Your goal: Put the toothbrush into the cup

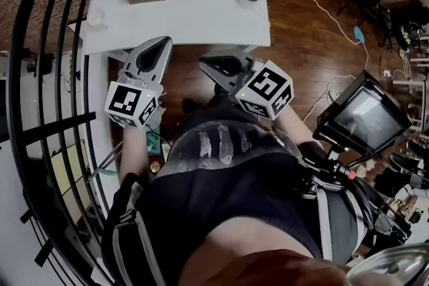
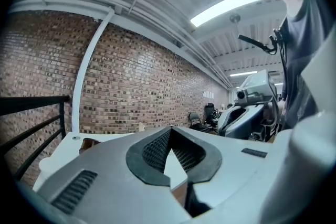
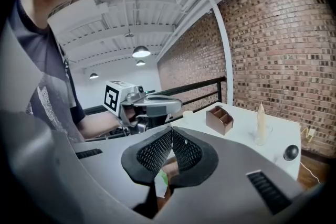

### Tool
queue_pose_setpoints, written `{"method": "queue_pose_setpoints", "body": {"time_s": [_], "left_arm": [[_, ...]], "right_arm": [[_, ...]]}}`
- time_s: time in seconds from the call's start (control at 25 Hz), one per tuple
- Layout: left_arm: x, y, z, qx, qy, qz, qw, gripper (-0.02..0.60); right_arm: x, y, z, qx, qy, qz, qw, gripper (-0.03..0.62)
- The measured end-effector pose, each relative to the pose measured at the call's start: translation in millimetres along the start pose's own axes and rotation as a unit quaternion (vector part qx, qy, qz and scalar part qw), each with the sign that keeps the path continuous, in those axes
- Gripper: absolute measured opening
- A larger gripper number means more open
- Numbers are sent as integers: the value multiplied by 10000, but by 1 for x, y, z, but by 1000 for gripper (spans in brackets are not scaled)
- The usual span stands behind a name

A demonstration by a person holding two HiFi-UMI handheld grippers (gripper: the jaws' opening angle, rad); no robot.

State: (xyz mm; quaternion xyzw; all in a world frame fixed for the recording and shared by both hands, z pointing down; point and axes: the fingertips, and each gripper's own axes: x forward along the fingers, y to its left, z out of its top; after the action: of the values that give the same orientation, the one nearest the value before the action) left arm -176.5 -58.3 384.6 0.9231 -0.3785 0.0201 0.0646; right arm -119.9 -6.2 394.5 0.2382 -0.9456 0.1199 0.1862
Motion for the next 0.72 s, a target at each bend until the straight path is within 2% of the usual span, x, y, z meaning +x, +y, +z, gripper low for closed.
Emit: {"method": "queue_pose_setpoints", "body": {"time_s": [0.24, 0.44, 0.72], "left_arm": [[-7, -3, -2, 242, 6, 47, 9997, -3], [16, -15, 2, 388, 36, -57, 9992, -3], [26, -72, 4, 478, 115, -266, 9984, -3]], "right_arm": [[-2, 7, -6, 15, -84, -138, 9999, 2], [-13, -8, -11, 45, -221, -127, 9997, 2], [-56, -4, -24, 205, -488, -186, 9984, 2]]}}
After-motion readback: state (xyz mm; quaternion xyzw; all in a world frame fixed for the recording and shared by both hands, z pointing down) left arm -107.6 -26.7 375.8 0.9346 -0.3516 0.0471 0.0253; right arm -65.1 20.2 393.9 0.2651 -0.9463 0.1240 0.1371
